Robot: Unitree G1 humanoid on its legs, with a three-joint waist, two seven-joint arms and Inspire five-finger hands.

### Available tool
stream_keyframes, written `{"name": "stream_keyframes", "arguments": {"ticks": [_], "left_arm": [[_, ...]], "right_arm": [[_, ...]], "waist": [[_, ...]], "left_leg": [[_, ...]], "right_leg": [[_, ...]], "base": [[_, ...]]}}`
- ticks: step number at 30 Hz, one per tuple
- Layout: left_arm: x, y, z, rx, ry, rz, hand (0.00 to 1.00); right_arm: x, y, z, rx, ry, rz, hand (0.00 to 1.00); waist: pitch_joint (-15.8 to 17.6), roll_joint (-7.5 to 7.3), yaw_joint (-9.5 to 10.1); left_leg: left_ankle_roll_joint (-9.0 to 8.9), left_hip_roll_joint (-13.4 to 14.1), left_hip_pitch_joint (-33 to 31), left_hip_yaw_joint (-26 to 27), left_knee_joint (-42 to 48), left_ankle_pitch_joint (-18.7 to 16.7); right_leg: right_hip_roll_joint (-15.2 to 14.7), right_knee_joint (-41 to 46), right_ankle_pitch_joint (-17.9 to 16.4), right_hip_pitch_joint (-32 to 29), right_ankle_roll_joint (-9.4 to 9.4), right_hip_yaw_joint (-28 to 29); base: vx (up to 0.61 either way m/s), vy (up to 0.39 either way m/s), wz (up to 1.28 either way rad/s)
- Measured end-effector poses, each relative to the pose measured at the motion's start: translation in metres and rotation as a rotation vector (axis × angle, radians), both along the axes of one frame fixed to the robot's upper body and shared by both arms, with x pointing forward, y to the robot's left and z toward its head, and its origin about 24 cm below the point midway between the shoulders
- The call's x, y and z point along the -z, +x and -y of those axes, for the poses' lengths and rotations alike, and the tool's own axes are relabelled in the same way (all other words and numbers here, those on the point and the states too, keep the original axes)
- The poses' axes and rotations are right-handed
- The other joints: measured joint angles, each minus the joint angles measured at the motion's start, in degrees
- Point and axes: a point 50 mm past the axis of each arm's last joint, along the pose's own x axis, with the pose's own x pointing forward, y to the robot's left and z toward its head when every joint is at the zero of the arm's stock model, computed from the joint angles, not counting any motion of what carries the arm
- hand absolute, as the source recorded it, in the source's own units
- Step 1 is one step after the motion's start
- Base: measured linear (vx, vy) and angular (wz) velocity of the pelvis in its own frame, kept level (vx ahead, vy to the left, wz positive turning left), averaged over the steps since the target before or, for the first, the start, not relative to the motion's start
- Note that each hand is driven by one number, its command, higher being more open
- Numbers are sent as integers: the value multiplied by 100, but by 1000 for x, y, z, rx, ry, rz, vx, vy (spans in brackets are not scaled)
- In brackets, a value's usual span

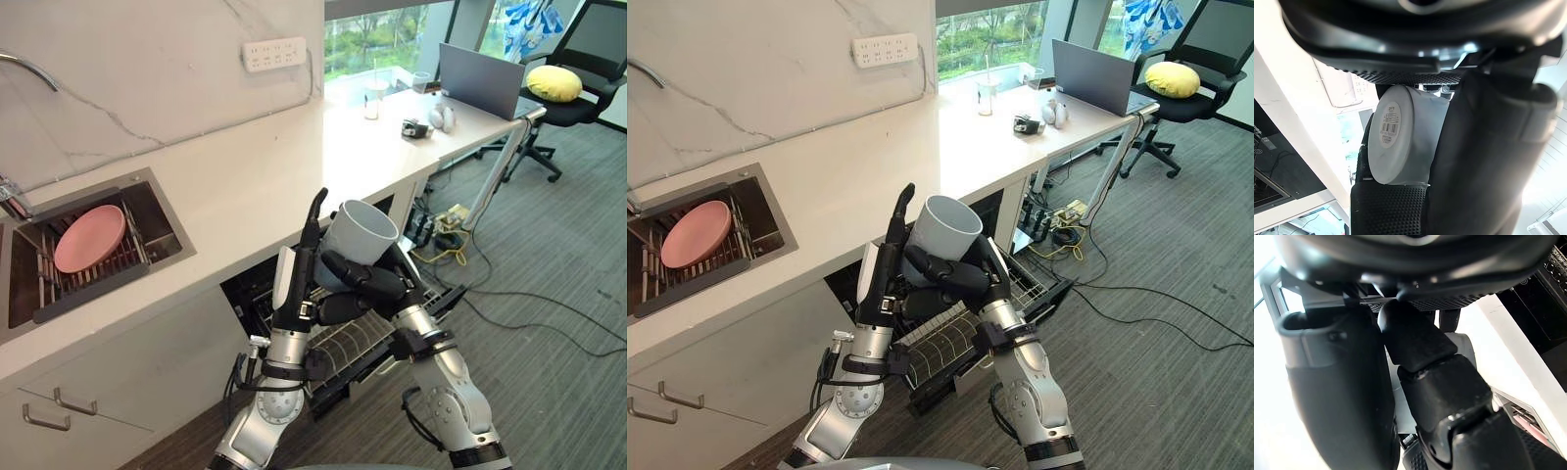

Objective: Walk over to the sink, pick up the cup, carry it to the dishwasher, place the cup inside the dishwasher, then close the dishwasher door

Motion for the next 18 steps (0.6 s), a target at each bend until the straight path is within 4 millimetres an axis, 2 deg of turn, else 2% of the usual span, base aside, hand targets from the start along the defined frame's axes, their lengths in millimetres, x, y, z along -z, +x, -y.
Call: {"name": "stream_keyframes", "arguments": {"ticks": [18], "left_arm": [[1, 1, -1, -43, -34, -23, 100]], "right_arm": [[9, -1, -9, 8, 170, -70, 0]], "waist": [[11, -17, 0]], "left_leg": [[37, -59, -53, -212, -50, 48]], "right_leg": [[-48, -2, -22, 30, 32, -133]], "base": [[-3, 0, 5]]}}
